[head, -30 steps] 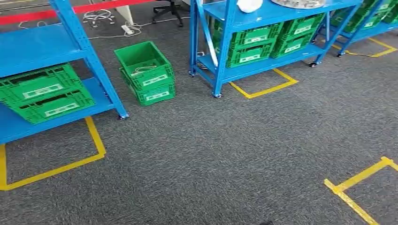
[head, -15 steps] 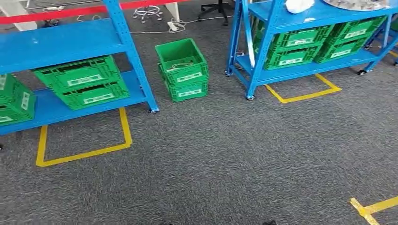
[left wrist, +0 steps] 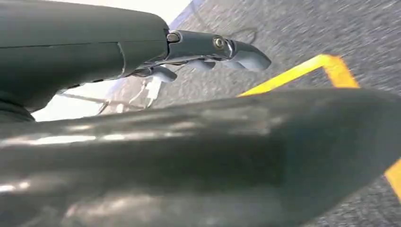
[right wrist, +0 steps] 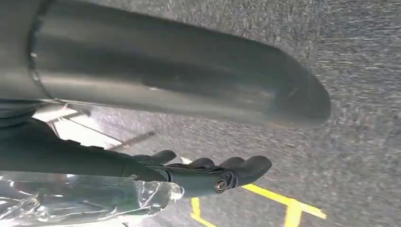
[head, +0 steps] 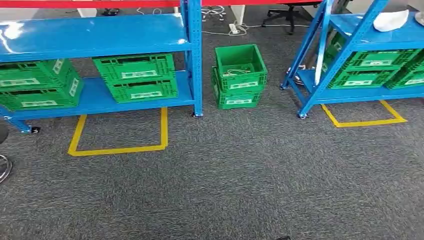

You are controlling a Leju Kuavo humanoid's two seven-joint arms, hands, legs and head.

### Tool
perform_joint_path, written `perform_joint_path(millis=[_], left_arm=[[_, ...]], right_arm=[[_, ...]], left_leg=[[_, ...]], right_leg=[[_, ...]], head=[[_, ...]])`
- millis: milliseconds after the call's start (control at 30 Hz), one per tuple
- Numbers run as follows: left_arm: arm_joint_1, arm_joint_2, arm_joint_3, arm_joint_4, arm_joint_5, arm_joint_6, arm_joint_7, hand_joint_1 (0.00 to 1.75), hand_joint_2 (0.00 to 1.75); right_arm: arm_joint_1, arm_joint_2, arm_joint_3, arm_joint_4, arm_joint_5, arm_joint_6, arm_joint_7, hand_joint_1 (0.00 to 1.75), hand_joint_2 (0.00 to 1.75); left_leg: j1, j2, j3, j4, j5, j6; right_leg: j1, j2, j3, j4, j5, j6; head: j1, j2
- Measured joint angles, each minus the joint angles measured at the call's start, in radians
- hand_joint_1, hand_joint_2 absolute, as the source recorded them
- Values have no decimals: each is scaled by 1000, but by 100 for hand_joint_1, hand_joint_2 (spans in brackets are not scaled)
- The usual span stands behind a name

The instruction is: Take the parts from the cabinet and place them on the table.

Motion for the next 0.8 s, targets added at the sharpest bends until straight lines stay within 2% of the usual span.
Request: perform_joint_path(millis=[33, 67, 100, 133, 167, 200, 233, 267, 300, 333, 367, 400, 433, 467, 500, 533, 567, 600, 633, 667, 700, 767, 800], left_arm=[[1, 0, 0, 0, 0, 0, 0, 0, 0], [0, 0, 0, 0, -1, 0, 0, 0, 0], [0, -1, 0, 0, -1, 0, 0, 0, 0], [-2, -5, 0, 0, -1, 0, 0, 0, 0], [-1, -2, 0, 0, -1, 0, 0, 0, 0], [2, -2, 0, 0, -1, 0, 0, 0, 0], [5, -2, 0, 0, -1, 0, 1, 0, 0], [7, 0, 0, 0, -1, 1, 3, 0, 0], [7, 4, 0, 0, -1, 1, 3, 0, 0], [6, 0, 0, 0, -2, 1, 3, 0, 0], [1, -1, 0, 0, -3, 1, 3, 0, 0], [-2, -1, 0, 0, -3, 1, 3, 0, 0], [-1, -1, 0, 0, -3, 1, 3, 0, 0], [0, -1, 0, 0, -3, 1, 3, 0, 0], [1, 0, 0, 0, -3, 1, 3, 0, 0], [2, 0, 0, 0, -3, 1, 3, 0, 0], [2, 1, 0, 0, -4, 1, 3, 0, 0], [0, 2, 0, 0, -4, 1, 3, 0, 0], [-3, -1, 0, 0, -4, 1, 3, 0, 0], [-6, -1, 0, 0, -4, 1, 3, 0, 0], [-4, -1, 0, 0, -4, 1, 3, 0, 0], [0, -1, 0, 0, -4, 1, 3, 0, 0], [0, -2, 0, 0, -4, 1, 3, 0, 0]], right_arm=[[-1, 0, 0, 0, 1, 0, 0, 0, 0], [-1, 0, 0, 0, 2, 0, 0, 0, 0], [-2, 0, 0, 0, 2, 0, 0, 0, 0], [-2, -1, 0, 0, 3, 0, 0, 0, 0], [-2, -1, 1, 0, 3, 1, 0, 0, 0], [-4, -1, 1, 0, 5, 2, 0, 0, 0], [-6, -1, 0, 0, 5, 2, 0, 0, 0], [-6, 0, 1, 0, 6, 2, 0, 0, 0], [-7, 1, 1, 0, 7, 3, 0, 0, 0], [-6, 1, 1, 0, 8, 3, -1, 0, 0], [-4, 1, 1, 0, 8, 4, -1, 0, 0], [0, 2, 1, 0, 8, 4, -1, 0, 0], [1, 2, 1, 0, 8, 4, -1, 0, 0], [0, 2, 1, 0, 8, 4, -1, 0, 0], [-2, 2, 1, 0, 8, 4, -1, 0, 0], [-3, 2, 1, 0, 8, 5, -1, 0, 0], [-4, 2, 1, 0, 8, 5, -1, 0, 0], [-4, 3, 1, 0, 9, 5, -1, 0, 0], [-3, 1, 1, 0, 8, 5, -1, 0, 0], [-4, 1, 1, 0, 8, 5, -2, 0, 0], [-5, 1, 1, 0, 8, 5, -2, 0, 0], [-7, 1, 1, 0, 8, 5, -3, 0, 0], [-8, 1, 1, 0, 8, 5, -3, 0, 0]], left_leg=[[-1, -16, 1, 0, 1, -1], [-1, -31, 2, 0, 2, -3], [1, -44, 2, 0, 4, -5], [-4, -53, -1, 3, 3, -10], [-2, -63, -4, 3, 6, -16], [1, -71, -7, 1, 8, -20], [4, -79, -10, -3, 12, -29], [1, -92, -14, -5, 17, -37], [-1, -65, -17, 5, 7, -37], [-5, -11, -37, 42, -26, -43], [-4, 19, -71, 112, -69, -48], [-3, 34, -109, 193, -107, -52], [-3, 40, -139, 259, -130, -55], [-2, 42, -152, 289, -132, -58], [-1, 44, -141, 273, -111, -60], [1, 48, -111, 216, -73, -62], [1, 63, -65, 135, -33, -62], [1, 98, -13, 46, 0, -64], [-5, 160, 9, 0, -7, -62], [0, 135, 8, 0, 0, -43], [-1, 121, 7, 1, -4, -33], [-1, 97, 4, 0, -2, -23], [4, 86, 4, -2, 2, -16]], right_leg=[[0, 5, 32, -76, 51, -7], [1, 23, 72, -166, 99, -15], [1, 64, 111, -252, 137, -26], [3, 97, 120, -281, 138, -28], [4, 80, 119, -284, 142, -25], [7, 71, 119, -282, 141, -25], [10, 64, 127, -280, 142, -27], [3, 53, 128, -292, 151, -33], [-2, 35, 132, -301, 159, -34], [-2, 26, 133, -307, 162, -44], [-1, 9, 132, -307, 162, -46], [1, -8, 131, -307, 160, -48], [1, -23, 131, -307, 159, -48], [1, -37, 130, -306, 159, -48], [1, -50, 131, -306, 157, -47], [1, -63, 133, -306, 156, -45], [1, -75, 135, -305, 153, -42], [1, -86, 139, -302, 149, -36], [16, -95, 137, -295, 141, -27], [17, -103, 129, -290, 134, -24], [19, -115, 136, -296, 133, -22], [17, -137, 151, -297, 130, -19], [12, -125, 145, -290, 122, -11]], head=[[0, 0], [0, 0], [0, 0], [-2, 0], [2, 0], [0, 0], [2, 0], [2, 0], [1, 0], [-11, 0], [-16, 0], [-15, 0], [-15, 0], [-16, 0], [-16, 0], [-16, 0], [-16, 0], [-16, 0], [-19, 0], [-16, 0], [-5, 0], [-5, 0], [-6, 0]])
